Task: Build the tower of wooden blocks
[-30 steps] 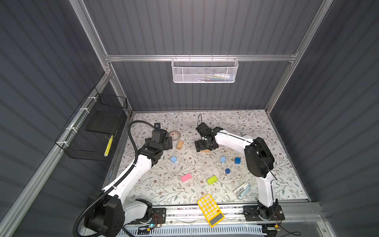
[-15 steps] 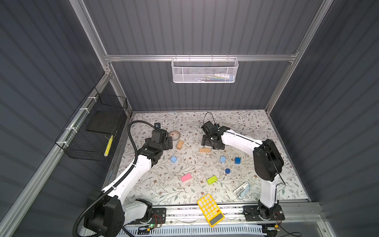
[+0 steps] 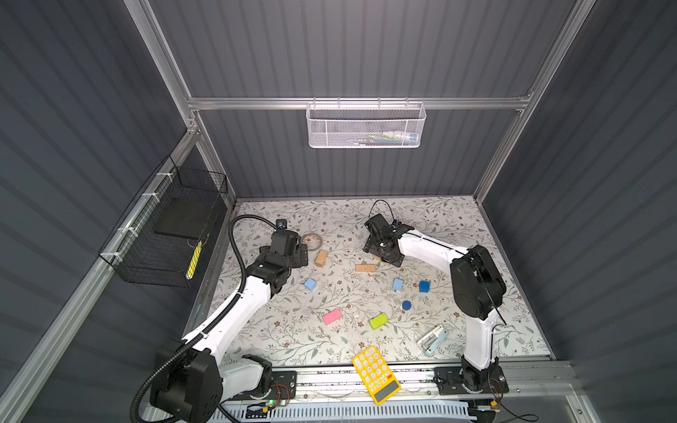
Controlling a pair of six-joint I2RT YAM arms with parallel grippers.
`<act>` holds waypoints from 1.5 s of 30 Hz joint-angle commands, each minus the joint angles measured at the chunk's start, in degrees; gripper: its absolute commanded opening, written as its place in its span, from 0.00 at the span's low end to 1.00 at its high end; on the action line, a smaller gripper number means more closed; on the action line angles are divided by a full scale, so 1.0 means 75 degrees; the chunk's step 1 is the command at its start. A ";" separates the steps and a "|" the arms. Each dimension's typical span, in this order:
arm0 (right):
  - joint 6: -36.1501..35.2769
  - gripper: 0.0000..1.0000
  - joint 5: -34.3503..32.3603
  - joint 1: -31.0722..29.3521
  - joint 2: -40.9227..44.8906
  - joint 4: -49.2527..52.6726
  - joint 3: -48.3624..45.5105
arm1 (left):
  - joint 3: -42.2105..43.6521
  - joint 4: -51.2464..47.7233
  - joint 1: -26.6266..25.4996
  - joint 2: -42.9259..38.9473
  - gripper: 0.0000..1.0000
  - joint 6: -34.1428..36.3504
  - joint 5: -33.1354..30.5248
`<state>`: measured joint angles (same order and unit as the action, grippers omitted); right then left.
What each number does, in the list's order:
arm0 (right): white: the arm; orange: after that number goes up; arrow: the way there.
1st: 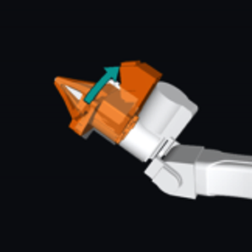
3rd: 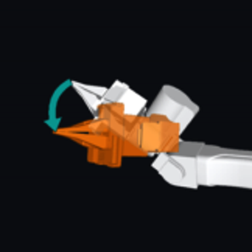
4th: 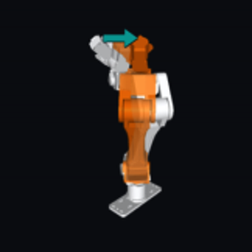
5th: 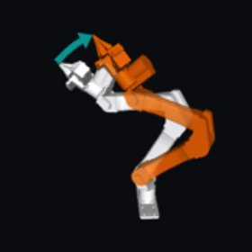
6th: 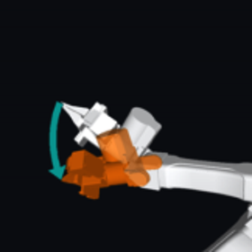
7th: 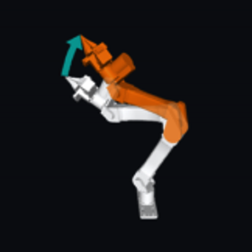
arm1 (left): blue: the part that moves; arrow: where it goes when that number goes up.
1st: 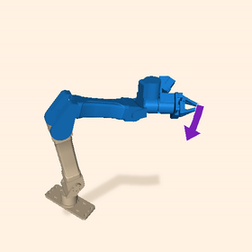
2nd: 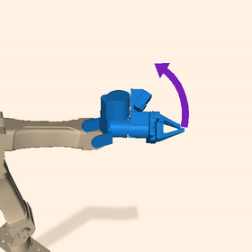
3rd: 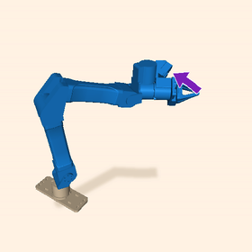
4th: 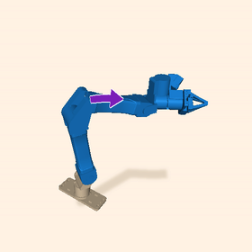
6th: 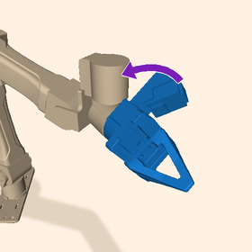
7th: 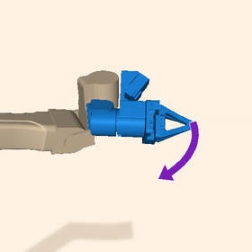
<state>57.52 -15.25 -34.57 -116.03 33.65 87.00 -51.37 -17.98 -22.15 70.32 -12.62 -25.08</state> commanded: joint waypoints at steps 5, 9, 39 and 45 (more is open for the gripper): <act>0.0322 0.99 0.0052 0.0110 -0.0387 0.0154 0.0170 | -0.0099 0.0066 0.0001 0.0140 1.00 0.0177 -0.0142; 0.0403 0.99 0.0044 0.0132 -0.0519 0.0161 0.0178 | -0.0111 0.0103 0.0000 0.0177 1.00 0.0171 -0.0055; 0.0265 0.89 -0.0122 0.0151 -0.1180 0.0623 0.0631 | 0.0012 0.0047 0.0000 -0.0065 1.00 0.0324 -0.0240; 0.0271 0.81 -0.0160 0.0155 -0.1241 0.0723 0.0643 | 0.0024 0.0042 0.0000 -0.0072 1.00 0.0346 -0.0240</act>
<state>59.51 -15.92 -33.71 -124.05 36.73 91.46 -51.35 -17.80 -22.15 71.11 -11.07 -25.98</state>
